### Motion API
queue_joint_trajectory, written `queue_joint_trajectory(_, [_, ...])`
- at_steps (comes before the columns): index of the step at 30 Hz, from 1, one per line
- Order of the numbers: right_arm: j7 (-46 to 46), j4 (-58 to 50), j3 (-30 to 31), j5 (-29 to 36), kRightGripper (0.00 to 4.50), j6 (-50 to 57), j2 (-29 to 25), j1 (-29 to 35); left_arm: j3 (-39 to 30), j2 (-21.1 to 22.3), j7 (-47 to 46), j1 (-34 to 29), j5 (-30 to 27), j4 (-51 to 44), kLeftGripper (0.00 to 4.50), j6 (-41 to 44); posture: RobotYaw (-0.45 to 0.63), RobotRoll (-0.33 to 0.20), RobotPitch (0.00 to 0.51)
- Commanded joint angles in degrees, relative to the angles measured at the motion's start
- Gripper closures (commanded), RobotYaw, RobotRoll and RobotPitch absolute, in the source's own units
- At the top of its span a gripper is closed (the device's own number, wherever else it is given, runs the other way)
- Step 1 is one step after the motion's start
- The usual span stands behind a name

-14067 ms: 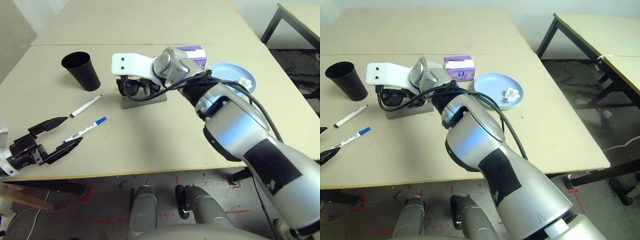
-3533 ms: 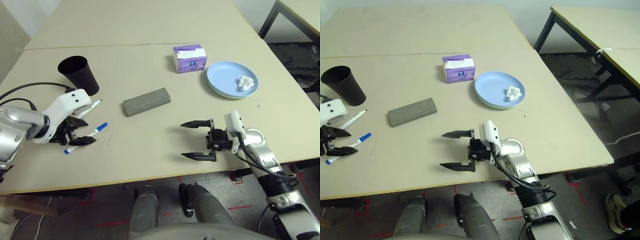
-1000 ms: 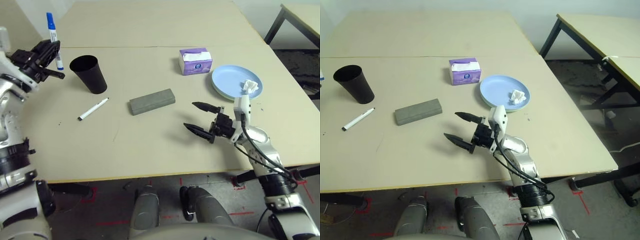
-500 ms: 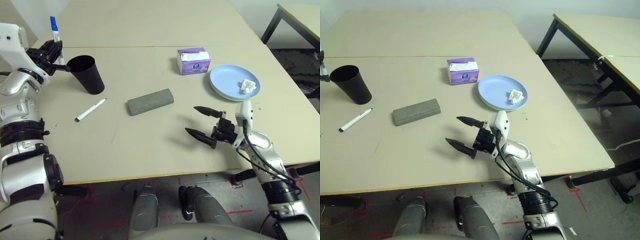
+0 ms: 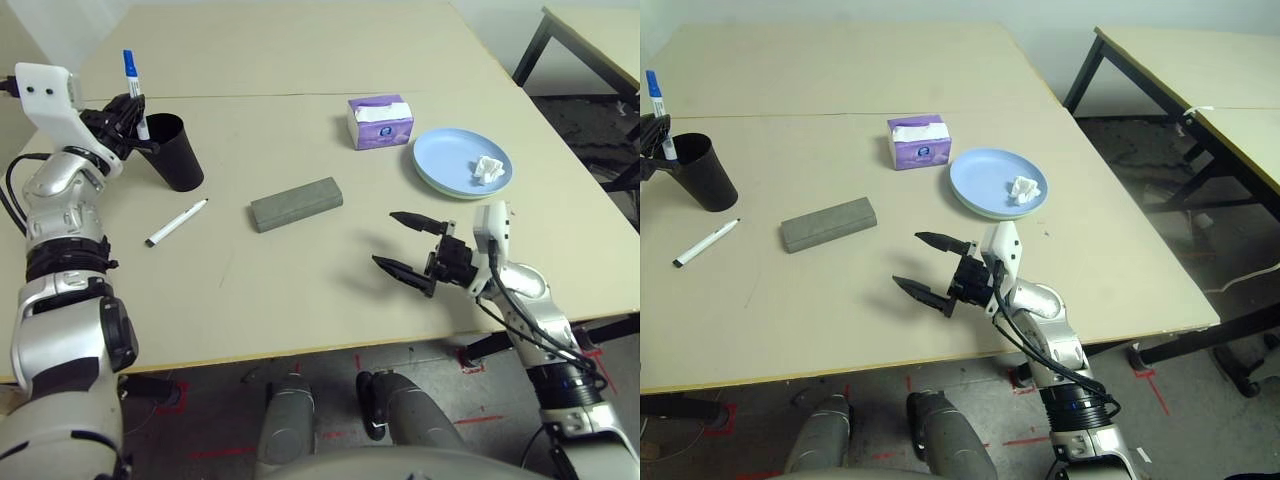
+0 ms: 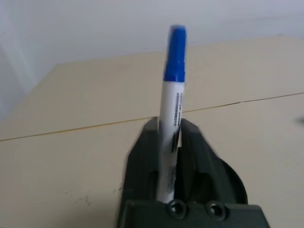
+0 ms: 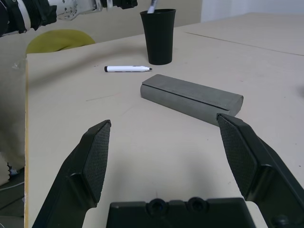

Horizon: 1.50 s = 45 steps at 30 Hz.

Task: Organize and tidy the items on the table.

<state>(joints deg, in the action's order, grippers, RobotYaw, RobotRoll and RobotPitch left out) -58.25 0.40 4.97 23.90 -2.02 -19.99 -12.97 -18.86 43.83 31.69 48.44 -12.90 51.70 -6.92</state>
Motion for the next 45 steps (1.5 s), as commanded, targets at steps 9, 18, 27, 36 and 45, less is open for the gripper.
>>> queue_joint_trajectory(9, [0.0,0.7,0.5,-0.4,0.00,0.3,0.4,-1.1,-0.8,0.7,1.4,-2.6,-0.9,-1.4,0.03,-0.2,-0.01,0.000,0.175])
queue_joint_trajectory(18, [-7.0,1.4,3.0,-0.1,0.00,-2.7,0.0,-2.0,1.3,12.7,20.5,-9.5,-5.2,-18.0,0.03,17.8,0.02,0.000,0.185])
queue_joint_trajectory(27, [-11.7,5.5,5.3,-0.7,0.00,-5.9,1.3,-4.0,-0.8,33.0,33.4,-29.4,-7.9,-37.9,0.03,46.5,0.08,0.000,0.193])
queue_joint_trajectory(36, [-12.7,7.5,6.6,-1.3,0.00,-7.1,2.8,-4.8,-0.5,32.9,29.1,-38.0,-7.1,-45.5,0.03,56.3,0.07,0.000,0.200])
queue_joint_trajectory(45, [-10.7,4.3,6.3,-1.7,0.00,-6.3,2.0,-2.4,14.7,23.0,25.4,-22.4,-0.4,-36.1,0.03,48.8,-0.01,0.000,0.188])
